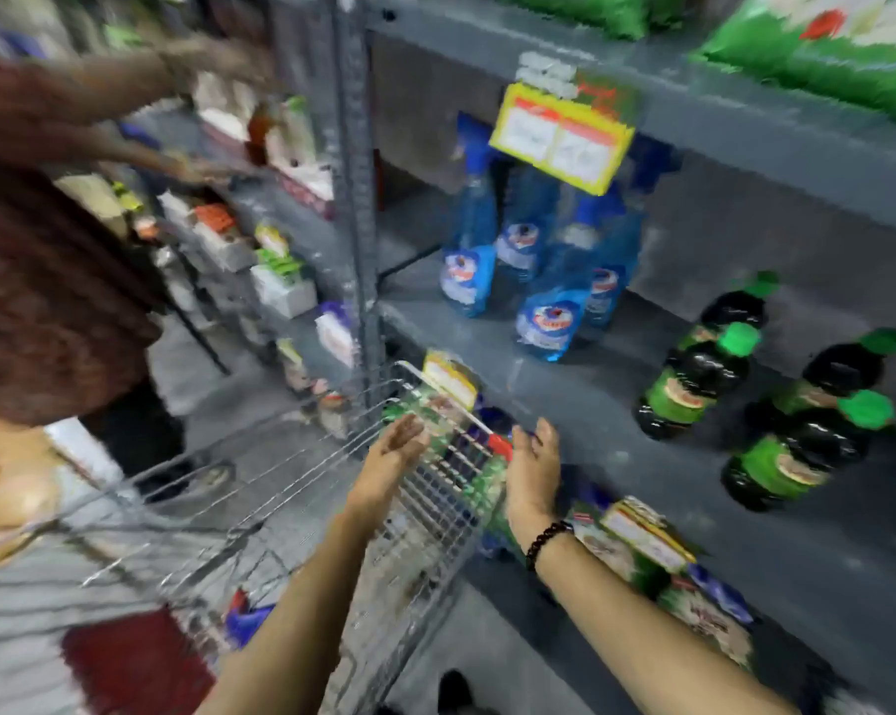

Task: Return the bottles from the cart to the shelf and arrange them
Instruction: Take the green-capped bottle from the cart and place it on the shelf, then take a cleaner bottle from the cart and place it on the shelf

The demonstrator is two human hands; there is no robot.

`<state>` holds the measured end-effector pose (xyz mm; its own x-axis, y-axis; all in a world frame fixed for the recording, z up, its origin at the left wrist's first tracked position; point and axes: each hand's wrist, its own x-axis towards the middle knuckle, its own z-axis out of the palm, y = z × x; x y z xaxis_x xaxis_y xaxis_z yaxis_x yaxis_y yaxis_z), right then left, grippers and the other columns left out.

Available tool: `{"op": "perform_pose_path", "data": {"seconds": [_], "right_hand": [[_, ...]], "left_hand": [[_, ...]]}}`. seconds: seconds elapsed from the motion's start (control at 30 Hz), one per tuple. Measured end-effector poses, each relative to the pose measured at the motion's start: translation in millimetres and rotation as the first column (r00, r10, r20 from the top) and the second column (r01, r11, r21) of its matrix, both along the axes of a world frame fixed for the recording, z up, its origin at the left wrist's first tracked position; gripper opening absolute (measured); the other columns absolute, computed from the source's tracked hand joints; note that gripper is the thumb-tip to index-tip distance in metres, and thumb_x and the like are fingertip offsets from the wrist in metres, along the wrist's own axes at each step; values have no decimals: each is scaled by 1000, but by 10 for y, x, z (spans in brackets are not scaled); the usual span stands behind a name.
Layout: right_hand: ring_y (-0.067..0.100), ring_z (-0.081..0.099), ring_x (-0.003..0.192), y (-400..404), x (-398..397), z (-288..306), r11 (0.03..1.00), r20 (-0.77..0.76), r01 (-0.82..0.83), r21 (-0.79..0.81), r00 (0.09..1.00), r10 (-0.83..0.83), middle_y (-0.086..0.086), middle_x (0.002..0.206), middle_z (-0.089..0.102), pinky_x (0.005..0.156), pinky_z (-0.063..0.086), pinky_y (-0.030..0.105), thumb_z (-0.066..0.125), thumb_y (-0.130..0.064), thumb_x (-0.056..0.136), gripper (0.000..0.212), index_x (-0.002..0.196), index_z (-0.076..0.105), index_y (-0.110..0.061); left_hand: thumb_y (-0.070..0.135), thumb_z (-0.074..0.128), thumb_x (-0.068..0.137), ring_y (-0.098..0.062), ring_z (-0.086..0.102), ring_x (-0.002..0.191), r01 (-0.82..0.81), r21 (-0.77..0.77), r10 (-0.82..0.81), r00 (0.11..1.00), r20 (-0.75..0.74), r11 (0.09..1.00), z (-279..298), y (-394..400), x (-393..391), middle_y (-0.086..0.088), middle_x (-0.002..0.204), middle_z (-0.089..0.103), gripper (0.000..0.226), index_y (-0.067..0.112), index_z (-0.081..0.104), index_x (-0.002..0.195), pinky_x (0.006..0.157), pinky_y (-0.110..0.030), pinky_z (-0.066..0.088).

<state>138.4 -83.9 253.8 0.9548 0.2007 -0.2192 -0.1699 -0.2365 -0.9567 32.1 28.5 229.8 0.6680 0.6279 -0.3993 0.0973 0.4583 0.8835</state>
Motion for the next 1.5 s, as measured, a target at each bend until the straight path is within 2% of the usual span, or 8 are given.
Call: {"op": "perform_pose_path", "data": {"seconds": [0.17, 0.27, 0.4, 0.57, 0.83, 0.97, 1.2, 1.5], "right_hand": [[23, 45, 122, 625, -583, -442, 784, -22, -527, -329, 834, 552, 11, 149, 35, 92, 37, 29, 46, -23, 95, 51, 141, 30, -10], [30, 36, 133, 934, -857, -811, 502, -196, -749, -432, 621, 759, 11, 153, 26, 106, 35, 41, 44, -25, 96, 55, 144, 22, -10], [31, 41, 130, 1212, -1275, -1445, 138, -436, -891, -433, 341, 833, 15, 148, 35, 102, 37, 37, 47, -28, 94, 53, 139, 30, -5], [29, 40, 132, 1355, -1707, -2377, -113, -652, -931, -348, 153, 743, 15, 147, 38, 104, 35, 33, 48, -24, 93, 54, 140, 31, -3], [28, 56, 101, 1284, -1895, -3363, -164, -732, -917, -363, 172, 659, 18, 112, 58, 74, 44, 30, 48, -26, 92, 30, 112, 53, -4], [33, 57, 112, 1325, -1917, -3450, -169, -714, -916, -364, 158, 682, 18, 126, 58, 96, 46, 40, 46, -26, 93, 40, 124, 51, -2], [33, 59, 108, 1480, -1743, -3455, -327, -738, -881, -343, 38, 674, 19, 125, 59, 86, 47, 33, 48, -24, 92, 36, 122, 51, -5], [21, 62, 91, 1401, -1349, -2748, -198, -774, -974, -108, -43, 632, 15, 113, 65, 87, 50, 43, 52, -16, 91, 7, 91, 58, -14]], "left_hand": [[8, 56, 89, -23, 52, 107, -356, -75, 329, 912, -246, 931, -543, 197, -1096, -7, 121, 54, 58, 8, 31, 141, 74, -27, 38], [2, 54, 88, -21, 55, 102, -545, -86, 482, 795, -368, 834, -839, 193, -1604, -10, 112, 54, 55, -2, 32, 138, 89, -35, 44], [6, 52, 90, -7, 53, 63, -690, -145, 538, 663, -521, 710, -1374, 3, -2067, -14, 93, 61, 42, -10, 42, 128, 49, -13, 45], [16, 47, 94, -1, 60, 48, -804, -230, 563, 558, -609, 548, -2151, -175, -2132, -11, 94, 67, 32, -2, 50, 120, 36, -7, 41], [26, 38, 98, -12, 68, 60, -913, -241, 604, 399, -690, 329, -3077, -371, -1930, -16, 86, 62, 35, 7, 61, 80, 50, -17, 54], [25, 35, 96, -31, 55, 115, -881, -151, 535, 399, -745, 447, -3176, -403, -1838, -21, 125, 57, 41, -3, 52, 120, 85, -25, 42], [8, 43, 93, -14, 53, 61, -897, -325, 619, 441, -650, 299, -3232, -314, -1795, -4, 73, 57, 7, 8, 50, 96, 38, -13, 45], [3, 51, 90, -18, 57, 75, -733, -499, 606, 672, -426, 462, -2543, -331, -1902, -7, 89, 60, 23, 5, 43, 112, 71, -31, 49]]}}
